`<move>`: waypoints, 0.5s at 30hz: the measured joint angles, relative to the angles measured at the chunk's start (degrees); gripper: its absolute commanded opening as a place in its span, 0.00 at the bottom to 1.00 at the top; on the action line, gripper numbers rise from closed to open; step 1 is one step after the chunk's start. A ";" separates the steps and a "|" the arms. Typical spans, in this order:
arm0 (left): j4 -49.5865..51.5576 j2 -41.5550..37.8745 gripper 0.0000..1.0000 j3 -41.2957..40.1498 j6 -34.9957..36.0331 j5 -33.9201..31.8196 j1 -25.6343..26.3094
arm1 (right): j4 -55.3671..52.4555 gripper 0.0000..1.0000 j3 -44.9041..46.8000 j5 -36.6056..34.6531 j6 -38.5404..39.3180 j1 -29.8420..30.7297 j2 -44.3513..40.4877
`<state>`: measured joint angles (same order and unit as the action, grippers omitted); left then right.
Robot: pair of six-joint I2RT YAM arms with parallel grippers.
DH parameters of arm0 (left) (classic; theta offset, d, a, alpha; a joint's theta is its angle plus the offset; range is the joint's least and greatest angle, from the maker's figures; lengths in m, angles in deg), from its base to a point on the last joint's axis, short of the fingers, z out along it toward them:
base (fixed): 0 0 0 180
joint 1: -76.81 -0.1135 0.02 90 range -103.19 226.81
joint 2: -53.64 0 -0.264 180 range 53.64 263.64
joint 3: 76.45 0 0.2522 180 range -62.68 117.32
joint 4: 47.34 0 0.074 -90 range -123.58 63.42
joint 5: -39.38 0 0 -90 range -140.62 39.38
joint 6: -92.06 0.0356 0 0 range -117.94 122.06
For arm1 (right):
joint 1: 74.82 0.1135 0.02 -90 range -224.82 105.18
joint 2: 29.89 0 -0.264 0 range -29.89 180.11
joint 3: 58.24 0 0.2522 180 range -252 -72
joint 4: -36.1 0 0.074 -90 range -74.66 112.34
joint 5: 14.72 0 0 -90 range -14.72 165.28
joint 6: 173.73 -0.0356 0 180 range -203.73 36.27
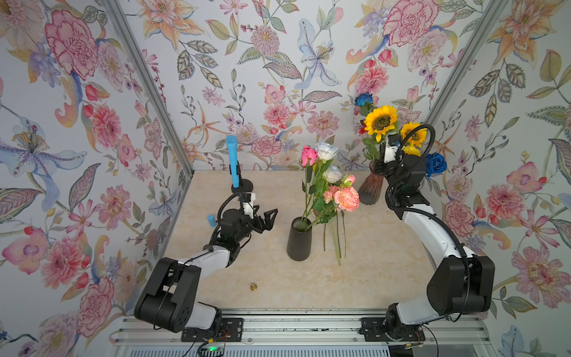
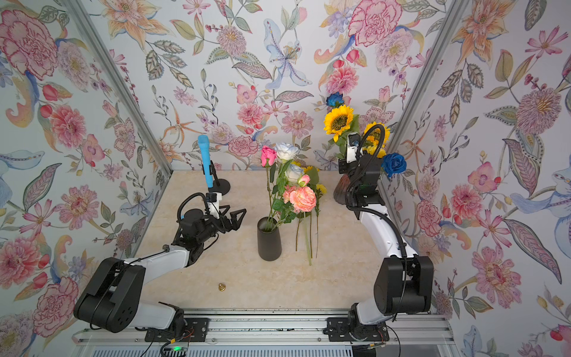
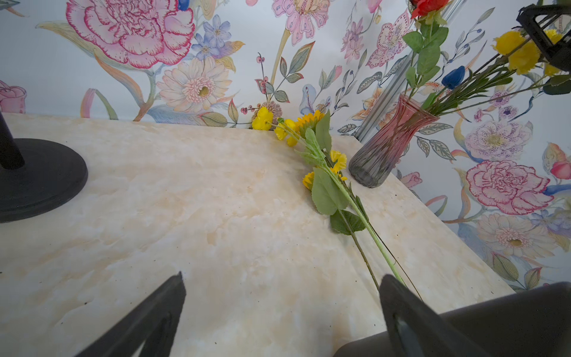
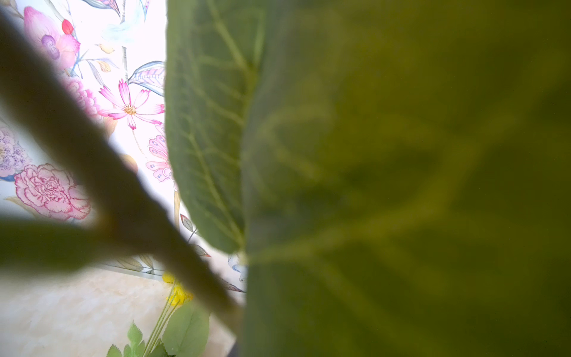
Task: Pick out yellow flowers from the vase
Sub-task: Pick up the flower from the vase.
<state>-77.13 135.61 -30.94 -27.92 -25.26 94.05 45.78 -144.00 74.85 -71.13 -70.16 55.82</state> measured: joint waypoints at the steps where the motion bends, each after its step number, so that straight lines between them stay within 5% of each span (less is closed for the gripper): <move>1: -0.50 0.00 1.00 -0.24 0.00 0.15 0.00 | -0.31 0.10 -0.02 0.17 -0.31 -0.04 -0.63; 15: -5.29 -1.07 1.00 -2.86 0.02 2.64 0.00 | -5.68 0.07 -5.01 5.97 -5.64 -0.24 -6.54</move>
<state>-82.42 134.54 -33.80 -27.90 -22.61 94.05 40.10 -149.01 80.82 -76.77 -70.40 49.29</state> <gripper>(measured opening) 0.996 0.077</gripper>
